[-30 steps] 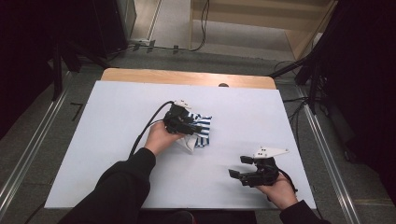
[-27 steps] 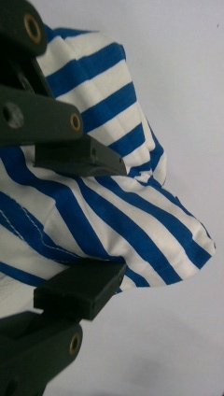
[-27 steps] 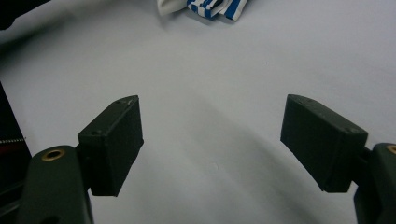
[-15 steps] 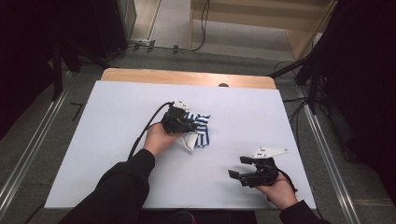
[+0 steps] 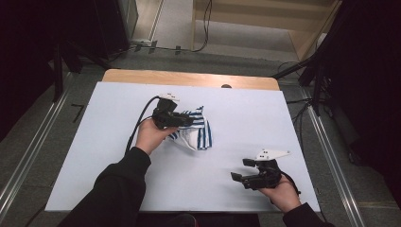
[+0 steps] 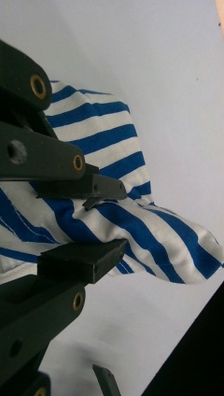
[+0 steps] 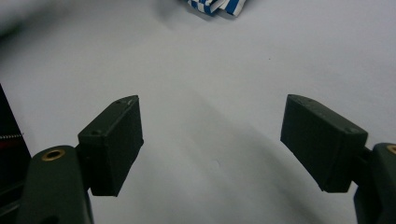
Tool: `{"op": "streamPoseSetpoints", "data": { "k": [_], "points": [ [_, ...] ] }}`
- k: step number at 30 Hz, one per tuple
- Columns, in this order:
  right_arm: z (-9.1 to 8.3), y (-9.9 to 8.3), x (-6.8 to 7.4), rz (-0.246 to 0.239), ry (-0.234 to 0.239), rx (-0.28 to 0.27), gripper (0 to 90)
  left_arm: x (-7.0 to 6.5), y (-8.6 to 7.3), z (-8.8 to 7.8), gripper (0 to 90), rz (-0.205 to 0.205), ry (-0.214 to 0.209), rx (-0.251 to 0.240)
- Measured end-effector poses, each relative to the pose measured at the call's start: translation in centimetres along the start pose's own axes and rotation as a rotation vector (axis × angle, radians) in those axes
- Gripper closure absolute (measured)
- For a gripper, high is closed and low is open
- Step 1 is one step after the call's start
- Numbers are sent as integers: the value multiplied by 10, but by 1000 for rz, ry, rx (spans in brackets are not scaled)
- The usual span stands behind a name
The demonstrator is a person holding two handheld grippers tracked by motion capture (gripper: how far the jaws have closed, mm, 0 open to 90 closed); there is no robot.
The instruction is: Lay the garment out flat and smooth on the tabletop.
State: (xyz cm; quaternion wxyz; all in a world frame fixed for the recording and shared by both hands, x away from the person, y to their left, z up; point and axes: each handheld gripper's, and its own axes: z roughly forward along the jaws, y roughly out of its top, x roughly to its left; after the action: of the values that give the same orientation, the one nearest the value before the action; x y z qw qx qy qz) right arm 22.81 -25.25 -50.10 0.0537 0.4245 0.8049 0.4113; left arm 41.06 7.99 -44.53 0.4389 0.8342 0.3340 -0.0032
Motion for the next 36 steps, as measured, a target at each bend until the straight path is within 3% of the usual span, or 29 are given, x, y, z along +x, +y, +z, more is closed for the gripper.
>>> {"op": "streamPoseSetpoints", "data": {
  "k": [8, 13, 16, 19, 29, 34, 36],
  "points": [
    [0, 0, 0, 4, -1, 0, 194, 10, 1, -18, 760, -58, -29, -38],
    [0, 0, 0, 3, -1, 0, 194, 15, 1, -28, 787, -85, -44, -35],
    [0, 0, 0, 6, -1, -1, 194, 19, 0, -35, 807, -121, -57, -23],
    [0, 0, -1, 3, 1, -3, 194, 26, -3, -42, 805, -160, -63, -45],
    [0, 0, -1, 6, 0, -3, 194, 58, -21, -59, 790, -236, 12, -98],
    [0, 0, -1, 5, 0, -4, 194, 71, -29, -63, 776, -252, 46, -113],
    [-1, 0, -1, 6, 0, -4, 194, 76, -32, -64, 776, -247, 82, -111]
  ]
}}
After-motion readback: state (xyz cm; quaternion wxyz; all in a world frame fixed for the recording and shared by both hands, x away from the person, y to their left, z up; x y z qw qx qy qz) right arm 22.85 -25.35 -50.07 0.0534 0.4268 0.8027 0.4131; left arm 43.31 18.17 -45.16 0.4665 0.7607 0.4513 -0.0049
